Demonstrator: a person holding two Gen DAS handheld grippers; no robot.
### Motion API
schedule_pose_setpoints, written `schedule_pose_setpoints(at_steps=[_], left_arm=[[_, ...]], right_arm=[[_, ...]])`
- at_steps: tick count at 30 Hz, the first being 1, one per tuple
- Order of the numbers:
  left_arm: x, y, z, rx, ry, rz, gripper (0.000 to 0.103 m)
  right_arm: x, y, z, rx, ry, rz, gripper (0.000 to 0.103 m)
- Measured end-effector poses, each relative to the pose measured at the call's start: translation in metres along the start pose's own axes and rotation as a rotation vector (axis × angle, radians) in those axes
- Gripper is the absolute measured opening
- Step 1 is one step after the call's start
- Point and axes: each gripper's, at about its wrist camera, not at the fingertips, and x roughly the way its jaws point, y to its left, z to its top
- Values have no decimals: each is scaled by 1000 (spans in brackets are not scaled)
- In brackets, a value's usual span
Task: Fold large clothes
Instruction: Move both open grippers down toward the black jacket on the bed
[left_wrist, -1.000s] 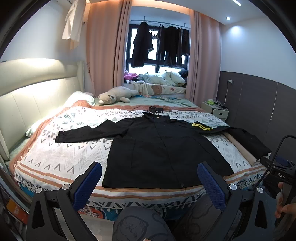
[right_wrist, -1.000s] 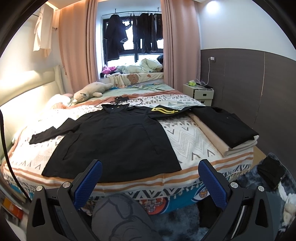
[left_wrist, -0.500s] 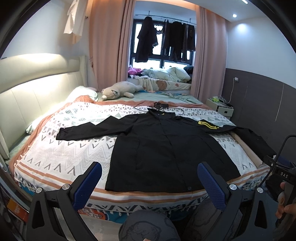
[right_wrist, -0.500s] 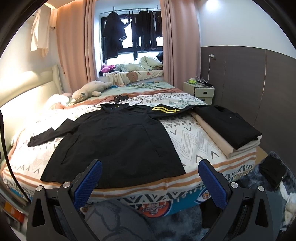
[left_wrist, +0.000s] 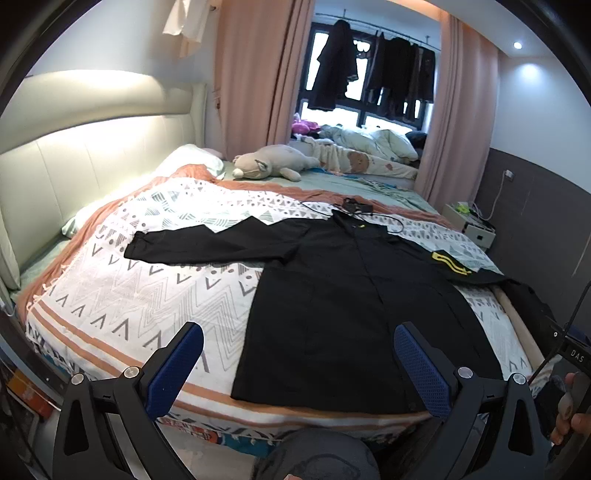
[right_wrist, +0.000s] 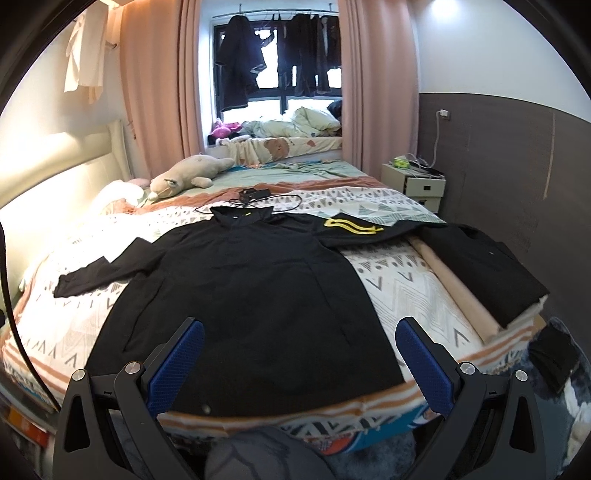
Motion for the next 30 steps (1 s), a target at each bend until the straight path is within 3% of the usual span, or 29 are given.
schedule_pose_setpoints(at_steps=[9, 21, 30], left_arm=[[54, 33, 31, -86, 35, 98, 103], [114, 119, 51, -310, 63, 206, 103], [162, 162, 69, -343, 75, 292, 101]], right_arm=[[62, 37, 37, -41, 13, 94, 103], [157, 113, 76, -109, 61, 259, 103], [225, 168, 84, -81, 101, 362, 103]])
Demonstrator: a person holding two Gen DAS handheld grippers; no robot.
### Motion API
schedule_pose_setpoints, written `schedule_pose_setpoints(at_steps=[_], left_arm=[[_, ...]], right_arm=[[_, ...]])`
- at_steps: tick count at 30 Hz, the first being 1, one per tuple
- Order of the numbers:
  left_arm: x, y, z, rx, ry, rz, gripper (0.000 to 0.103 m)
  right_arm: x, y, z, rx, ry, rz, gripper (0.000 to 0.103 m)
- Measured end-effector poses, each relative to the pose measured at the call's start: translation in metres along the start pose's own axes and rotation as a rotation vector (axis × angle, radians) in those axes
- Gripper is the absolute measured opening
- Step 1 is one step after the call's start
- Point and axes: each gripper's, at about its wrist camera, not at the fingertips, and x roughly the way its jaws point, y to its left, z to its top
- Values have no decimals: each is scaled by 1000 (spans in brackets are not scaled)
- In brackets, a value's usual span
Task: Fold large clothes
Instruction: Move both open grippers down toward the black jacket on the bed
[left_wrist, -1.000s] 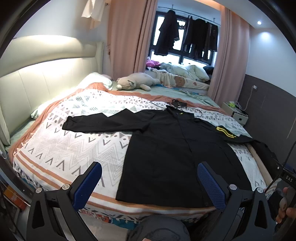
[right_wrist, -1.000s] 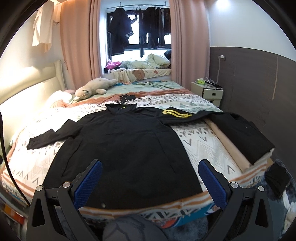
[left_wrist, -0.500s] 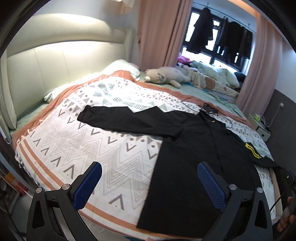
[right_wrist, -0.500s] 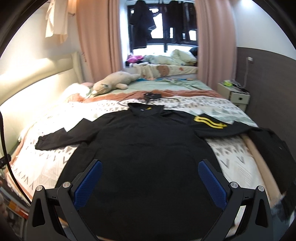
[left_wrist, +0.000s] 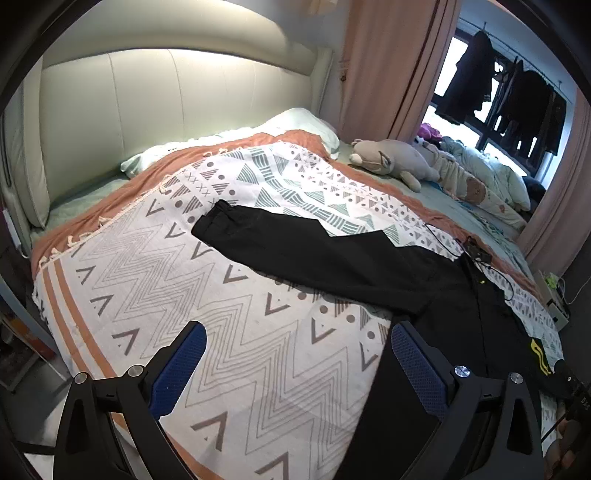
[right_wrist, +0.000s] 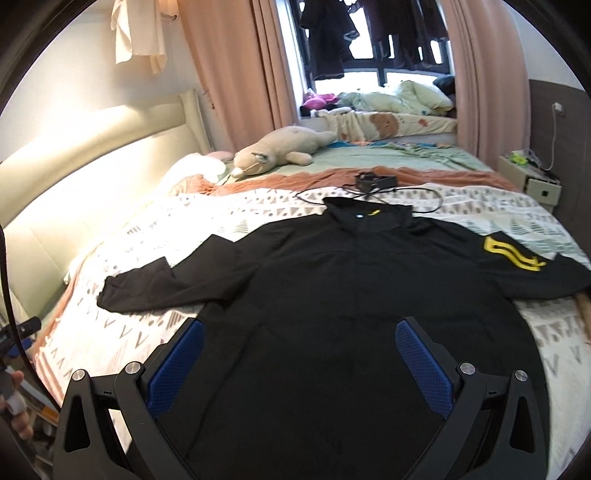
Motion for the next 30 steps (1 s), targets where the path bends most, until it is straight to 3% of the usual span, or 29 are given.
schedule_pose_setpoints(at_steps=[6, 10, 18, 19, 23, 26, 28, 30], left_arm=[[47, 15, 22, -23, 8, 28, 99], [81, 25, 35, -45, 32, 36, 90], [150, 52, 53, -132, 103, 56, 84], [160, 56, 55, -150, 119, 55, 81], [193, 71, 61, -249, 185, 45, 55], [215, 80, 66, -299, 208, 58, 54], [230, 83, 67, -312, 229, 75, 53], [244, 85, 67, -317, 255, 107, 53]], right_arm=[[62, 19, 5, 1, 47, 11, 103], [102, 33, 7, 2, 90, 25, 103], [169, 40, 11, 41, 176, 7, 103], [175, 39, 12, 53, 184, 15, 103], [199, 38, 16, 85, 211, 29, 102], [214, 40, 20, 85, 223, 16, 93], [227, 38, 21, 100, 246, 16, 71], [240, 32, 19, 126, 271, 31, 59]])
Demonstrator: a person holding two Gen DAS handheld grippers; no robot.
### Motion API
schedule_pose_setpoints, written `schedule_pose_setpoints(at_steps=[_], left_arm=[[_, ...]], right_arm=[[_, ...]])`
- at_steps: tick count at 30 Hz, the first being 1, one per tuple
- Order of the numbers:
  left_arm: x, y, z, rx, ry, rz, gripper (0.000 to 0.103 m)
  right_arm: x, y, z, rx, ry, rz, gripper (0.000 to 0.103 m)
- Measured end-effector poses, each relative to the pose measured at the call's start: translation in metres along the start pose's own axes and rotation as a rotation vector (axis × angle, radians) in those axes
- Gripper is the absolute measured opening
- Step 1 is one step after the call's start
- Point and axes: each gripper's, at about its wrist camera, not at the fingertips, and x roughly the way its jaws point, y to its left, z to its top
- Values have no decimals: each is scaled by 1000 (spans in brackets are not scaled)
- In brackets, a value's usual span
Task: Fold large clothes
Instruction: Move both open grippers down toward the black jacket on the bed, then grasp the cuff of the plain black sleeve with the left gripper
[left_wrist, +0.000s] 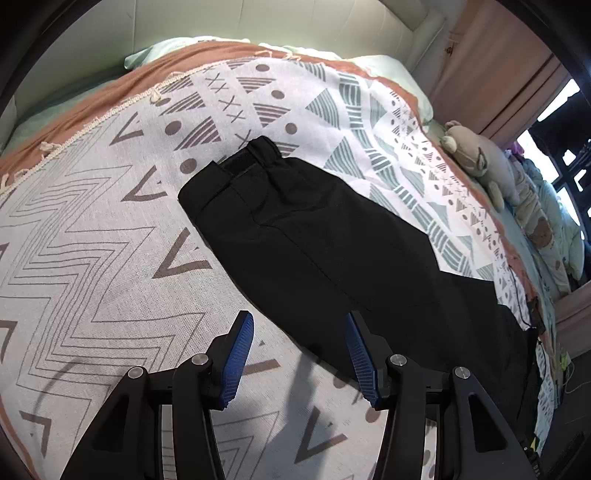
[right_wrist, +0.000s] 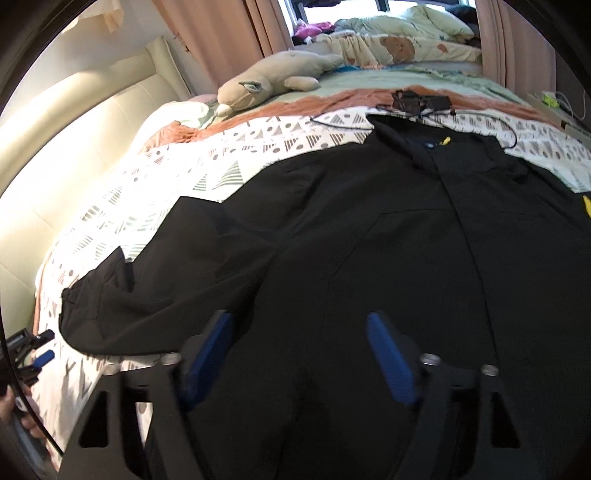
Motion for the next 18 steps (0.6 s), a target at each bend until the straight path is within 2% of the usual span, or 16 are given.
schedule_pose_setpoints(at_steps=[2, 4, 6, 7, 8, 9, 10, 11, 15, 18], left_arm=[[13, 3, 3, -8, 15, 27, 53], [29, 4, 5, 20, 45, 128, 53], [39, 10, 9, 14, 36, 127, 53], [40, 12, 12, 17, 17, 138, 44], [40, 13, 15, 22, 7, 156, 27], [39, 14, 18, 24, 9, 158, 17], [38, 15, 21, 23, 15, 150, 8], [34, 16, 24, 25, 11, 139, 3], [-2, 6, 36, 67, -67, 90, 1], [-37, -10, 46, 88, -114, 37, 1]], right_arm=[[9, -8, 1, 32, 14, 22, 55], [15, -14, 2, 72, 26, 54, 49], [20, -21, 5, 121, 35, 134, 43], [22, -22, 6, 133, 37, 157, 41], [25, -24, 8, 149, 41, 181, 41], [29, -26, 10, 167, 44, 206, 41], [32, -27, 12, 179, 48, 227, 40], [36, -28, 14, 200, 55, 265, 39], [60, -24, 14, 249, 100, 377, 39], [81, -18, 5, 268, 159, 408, 39]])
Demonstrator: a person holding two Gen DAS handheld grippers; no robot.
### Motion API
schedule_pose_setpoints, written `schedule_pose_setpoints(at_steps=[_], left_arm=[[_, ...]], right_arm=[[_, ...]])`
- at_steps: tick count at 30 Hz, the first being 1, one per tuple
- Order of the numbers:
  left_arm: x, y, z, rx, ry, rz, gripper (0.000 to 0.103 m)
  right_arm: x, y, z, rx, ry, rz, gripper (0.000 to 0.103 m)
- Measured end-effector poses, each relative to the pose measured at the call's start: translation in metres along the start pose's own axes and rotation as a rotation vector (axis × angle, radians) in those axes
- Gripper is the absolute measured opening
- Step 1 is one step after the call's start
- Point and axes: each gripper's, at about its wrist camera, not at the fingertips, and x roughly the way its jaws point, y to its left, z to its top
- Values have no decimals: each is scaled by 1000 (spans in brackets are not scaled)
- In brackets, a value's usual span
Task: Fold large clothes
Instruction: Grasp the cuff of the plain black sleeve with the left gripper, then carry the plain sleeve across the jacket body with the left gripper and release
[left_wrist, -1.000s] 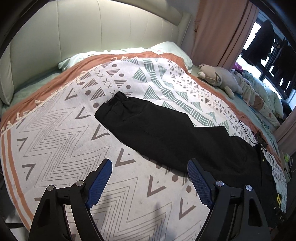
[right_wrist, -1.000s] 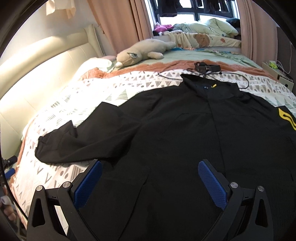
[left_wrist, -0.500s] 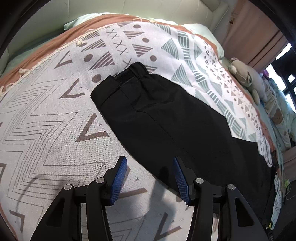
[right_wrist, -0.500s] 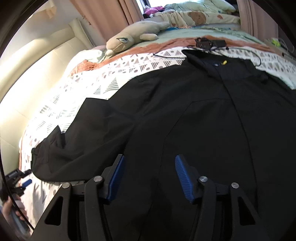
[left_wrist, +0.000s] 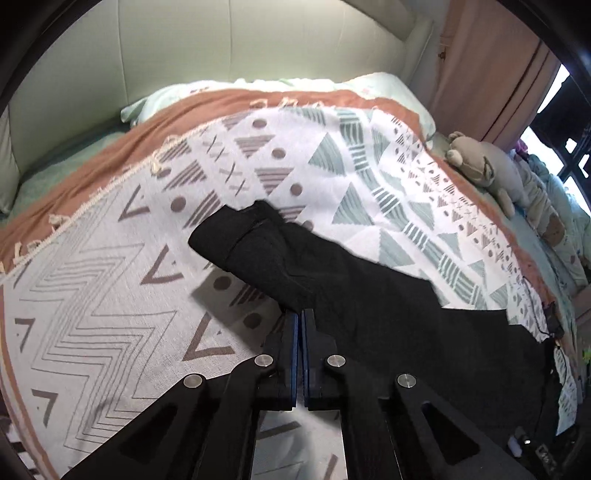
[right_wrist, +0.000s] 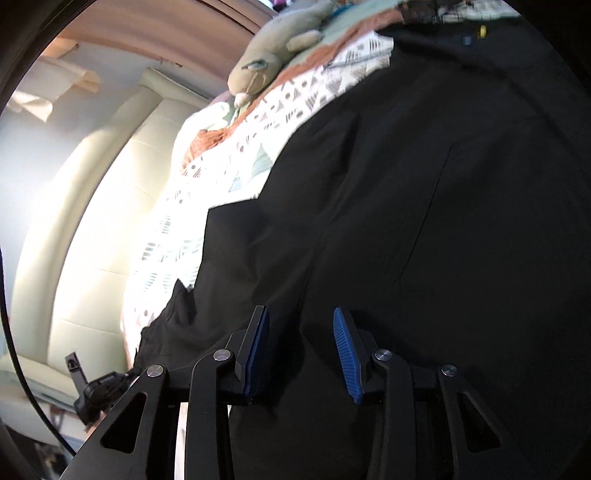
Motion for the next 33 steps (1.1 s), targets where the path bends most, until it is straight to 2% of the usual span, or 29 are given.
schedule_pose_setpoints(at_steps=[1, 3, 6, 9, 14, 18, 20, 25, 31, 33], left_arm=[[-12, -6, 5, 5, -13, -20, 1], [-39, -22, 14, 29, -45, -54, 1], [-77, -52, 25, 65, -96, -111, 1], [-111, -90, 32, 101, -143, -172, 1], [-171, -152, 26, 181, -202, -277, 1], [-212, -205, 17, 254, -242, -345, 1], [-227, -230, 11, 282, -247, -379, 1], [-248, -289, -14, 363, -240, -458, 1], [-258, -348, -46, 446, -208, -537, 1], [-259, -365, -58, 476, -192, -559, 1]], right_arm=[[4, -1, 0, -2, 8, -13, 39], [5, -4, 1, 3, -2, 14, 40], [-11, -1, 6, 22, -12, 25, 59], [-44, 2, 10, 34, -69, 60, 65], [-96, -6, 2, 78, -139, 58, 66], [-137, -10, -12, 56, -184, 11, 66], [-158, -18, -21, 52, -206, -41, 66], [-210, -44, -42, 104, -246, -54, 66], [-265, -80, -62, 149, -336, -157, 66], [-273, -92, -58, 172, -349, -181, 66]])
